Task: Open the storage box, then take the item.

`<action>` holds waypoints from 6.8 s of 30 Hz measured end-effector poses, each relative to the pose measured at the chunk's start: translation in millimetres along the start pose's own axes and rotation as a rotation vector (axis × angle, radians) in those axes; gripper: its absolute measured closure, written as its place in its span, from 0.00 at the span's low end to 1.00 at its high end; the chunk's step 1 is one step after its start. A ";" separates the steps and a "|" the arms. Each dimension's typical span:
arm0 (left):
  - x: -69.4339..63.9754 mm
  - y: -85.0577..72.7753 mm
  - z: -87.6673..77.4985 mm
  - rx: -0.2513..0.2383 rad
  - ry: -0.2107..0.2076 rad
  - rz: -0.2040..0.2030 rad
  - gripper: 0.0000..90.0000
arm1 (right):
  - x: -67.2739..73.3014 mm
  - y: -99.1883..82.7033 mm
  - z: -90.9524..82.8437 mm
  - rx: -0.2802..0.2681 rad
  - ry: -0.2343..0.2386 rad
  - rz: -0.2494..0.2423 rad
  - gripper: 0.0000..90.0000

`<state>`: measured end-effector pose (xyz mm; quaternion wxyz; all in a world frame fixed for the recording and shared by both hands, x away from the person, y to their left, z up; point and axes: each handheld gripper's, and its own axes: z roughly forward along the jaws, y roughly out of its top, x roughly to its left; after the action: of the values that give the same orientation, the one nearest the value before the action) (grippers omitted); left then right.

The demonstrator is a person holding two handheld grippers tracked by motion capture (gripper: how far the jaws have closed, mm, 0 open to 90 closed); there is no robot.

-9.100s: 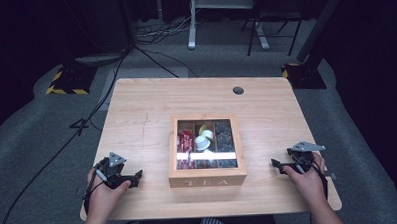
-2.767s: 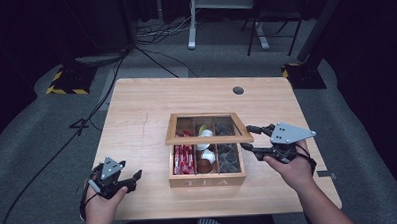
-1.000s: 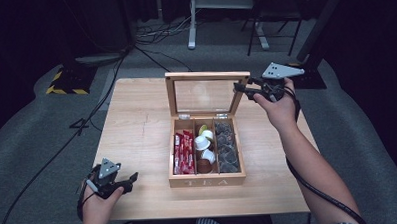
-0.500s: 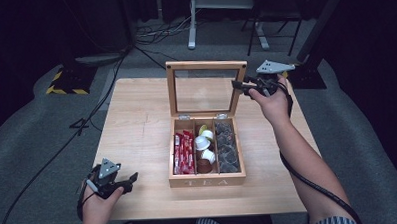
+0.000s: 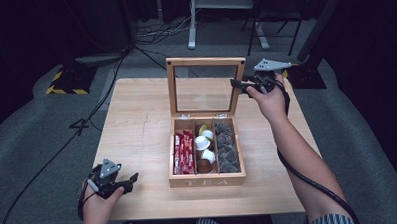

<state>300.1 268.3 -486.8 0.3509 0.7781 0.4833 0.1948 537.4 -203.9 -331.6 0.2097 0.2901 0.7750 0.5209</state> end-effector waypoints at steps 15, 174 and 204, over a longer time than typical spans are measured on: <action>1.4 0.6 7.8 0.028 -0.013 0.004 0.29 | -3.5 -9.3 13.3 0.037 -0.025 0.039 0.65; 9.0 8.2 34.5 0.063 0.004 0.020 0.17 | 217.2 -69.9 81.2 0.645 0.223 -0.077 0.93; 9.7 8.4 34.7 0.062 -0.001 0.020 0.16 | 206.1 -58.1 58.5 0.453 0.286 -0.002 0.98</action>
<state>332.0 262.1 -504.5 0.3248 0.7935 0.4811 0.1829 407.4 -42.9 -411.9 0.0281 0.2524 0.8938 0.3696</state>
